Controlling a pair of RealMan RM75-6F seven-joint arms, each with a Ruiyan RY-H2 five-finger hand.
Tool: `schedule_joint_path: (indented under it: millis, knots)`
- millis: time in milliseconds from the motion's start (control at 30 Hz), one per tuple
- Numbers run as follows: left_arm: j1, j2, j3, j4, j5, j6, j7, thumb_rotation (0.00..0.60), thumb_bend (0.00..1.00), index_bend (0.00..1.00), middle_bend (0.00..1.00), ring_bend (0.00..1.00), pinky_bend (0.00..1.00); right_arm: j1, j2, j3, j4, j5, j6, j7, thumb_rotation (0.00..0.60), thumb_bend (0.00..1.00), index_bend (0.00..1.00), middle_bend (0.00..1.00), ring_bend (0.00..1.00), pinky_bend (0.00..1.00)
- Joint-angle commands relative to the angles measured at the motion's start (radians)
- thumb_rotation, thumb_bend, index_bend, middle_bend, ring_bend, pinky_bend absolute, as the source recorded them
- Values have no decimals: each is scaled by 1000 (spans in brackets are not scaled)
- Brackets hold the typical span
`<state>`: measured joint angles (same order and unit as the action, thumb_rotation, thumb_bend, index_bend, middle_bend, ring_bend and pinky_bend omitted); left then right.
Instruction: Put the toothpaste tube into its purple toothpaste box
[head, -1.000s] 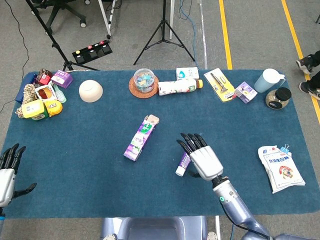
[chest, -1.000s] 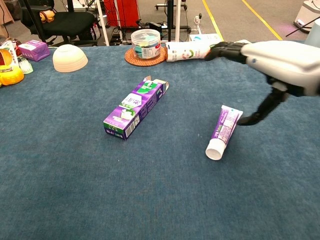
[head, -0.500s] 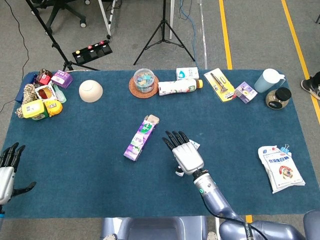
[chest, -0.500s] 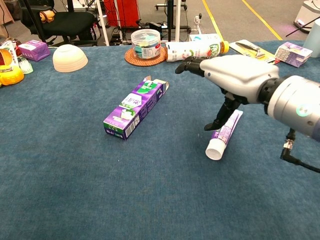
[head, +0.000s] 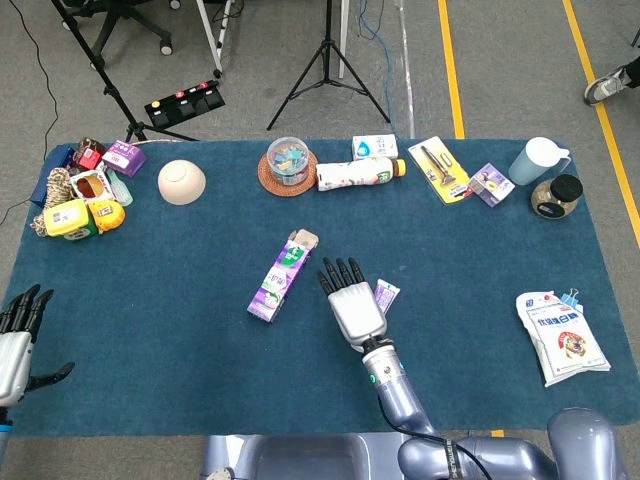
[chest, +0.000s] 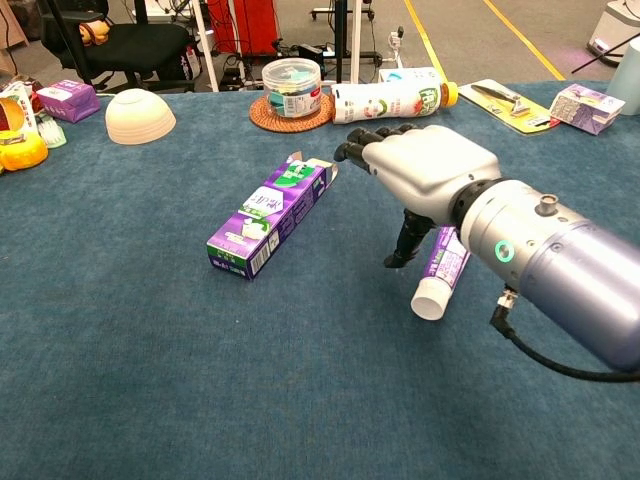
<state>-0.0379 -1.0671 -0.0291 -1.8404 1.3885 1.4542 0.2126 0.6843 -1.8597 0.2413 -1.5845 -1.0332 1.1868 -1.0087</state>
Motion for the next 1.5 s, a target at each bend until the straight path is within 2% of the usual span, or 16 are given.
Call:
schedule_joint_path:
  millis: [33,367,700,867,1067,1300,1367,1500]
  knots:
    - [0,2,1,-1,1,0,-3,600,66,0,0,0,144,11,-14,-15,7,41,19,-59,600,0,73,4,0,53]
    - [0,6,3,0,4,3,-12,600,66,0,0,0,145,5,3,-63,17,83,62,-128,600,0,54,0,0,53]
    - [-1,0,7,-1,5,5,0,600,66,0,0,0,145,-45,88,-111,17,104,93,-96,600,0,52,0,0,58]
    - [-2,-3,6,-1,1,4,7,600,66,0,0,0,145,-59,130,-128,-5,53,96,-36,600,0,52,0,0,59]
    - [-2,-6,7,-5,-2,4,12,600,66,0,0,0,145,-54,153,-112,-32,-6,101,29,600,0,52,0,0,62]
    - [-2,-4,8,-6,-1,5,9,600,66,0,0,0,145,-47,195,-121,-70,-9,100,-23,600,0,32,0,0,63]
    - [-2,-1,8,-5,1,4,2,600,66,0,0,0,145,-56,216,-153,-87,17,88,-58,600,0,23,0,0,63]
    - [-2,2,10,-4,4,4,-3,600,66,0,0,0,145,-57,222,-174,-104,35,78,-85,600,0,15,0,0,63]
